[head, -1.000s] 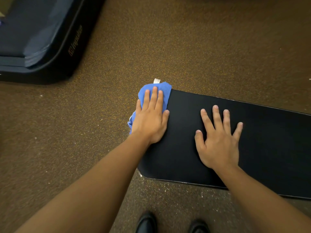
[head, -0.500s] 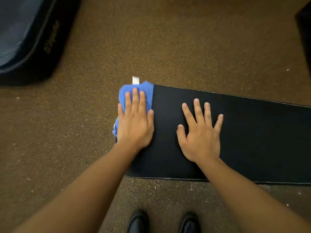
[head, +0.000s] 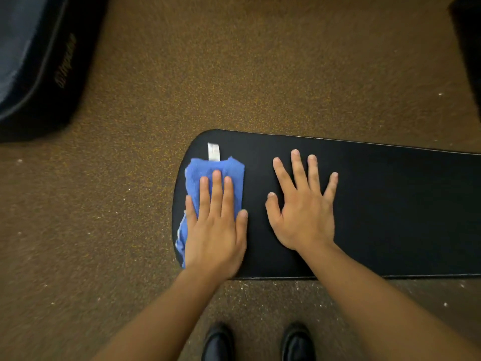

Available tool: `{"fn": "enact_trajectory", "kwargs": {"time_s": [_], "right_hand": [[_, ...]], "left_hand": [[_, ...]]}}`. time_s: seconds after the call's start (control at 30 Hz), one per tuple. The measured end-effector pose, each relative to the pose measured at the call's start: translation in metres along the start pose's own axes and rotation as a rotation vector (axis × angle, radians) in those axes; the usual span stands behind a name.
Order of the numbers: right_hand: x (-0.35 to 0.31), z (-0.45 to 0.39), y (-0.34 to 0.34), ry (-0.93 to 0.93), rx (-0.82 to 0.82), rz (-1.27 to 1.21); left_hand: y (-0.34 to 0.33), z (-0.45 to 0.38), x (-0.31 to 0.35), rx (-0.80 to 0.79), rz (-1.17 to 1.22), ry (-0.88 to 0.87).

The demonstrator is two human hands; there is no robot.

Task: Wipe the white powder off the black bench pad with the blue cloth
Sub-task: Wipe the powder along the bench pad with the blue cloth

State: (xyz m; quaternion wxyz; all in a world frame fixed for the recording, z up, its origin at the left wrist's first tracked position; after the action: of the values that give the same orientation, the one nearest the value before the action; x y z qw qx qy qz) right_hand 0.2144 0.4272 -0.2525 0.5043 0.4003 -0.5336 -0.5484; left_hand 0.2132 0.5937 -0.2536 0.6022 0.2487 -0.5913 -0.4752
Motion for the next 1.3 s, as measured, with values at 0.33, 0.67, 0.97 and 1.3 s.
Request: {"fn": "enact_trajectory", "kwargs": {"time_s": [0.33, 0.67, 0.97, 1.3], "right_hand": [[0.0, 0.0, 0.0, 0.002, 0.002, -0.006], [0.0, 0.0, 0.0, 0.002, 0.007, -0.028], [0.002, 0.0, -0.001, -0.002, 0.012, -0.025], [0.001, 0.0, 0.0, -0.001, 0.013, -0.017]], "left_hand": [[0.016, -0.067, 0.001, 0.012, 0.007, -0.039], [-0.026, 0.023, 0.033, 0.015, -0.015, -0.033], [0.025, -0.084, -0.012, 0.045, 0.007, 0.079], [-0.016, 0.011, 0.021, 0.016, -0.01, -0.045]]}}
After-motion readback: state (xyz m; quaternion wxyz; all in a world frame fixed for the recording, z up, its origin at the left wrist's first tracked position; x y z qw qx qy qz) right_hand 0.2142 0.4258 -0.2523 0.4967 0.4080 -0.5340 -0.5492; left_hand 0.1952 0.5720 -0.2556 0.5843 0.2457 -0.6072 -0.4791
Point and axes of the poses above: each hand's wrist, its own z-axis away from the middle knuckle, its own y-axis out of the back of the hand, x = y × z, the point moved 3 cm from there along -z, towards the middle knuckle, and after that the axes turned 15 degrees about z, right-handed, at the moved point
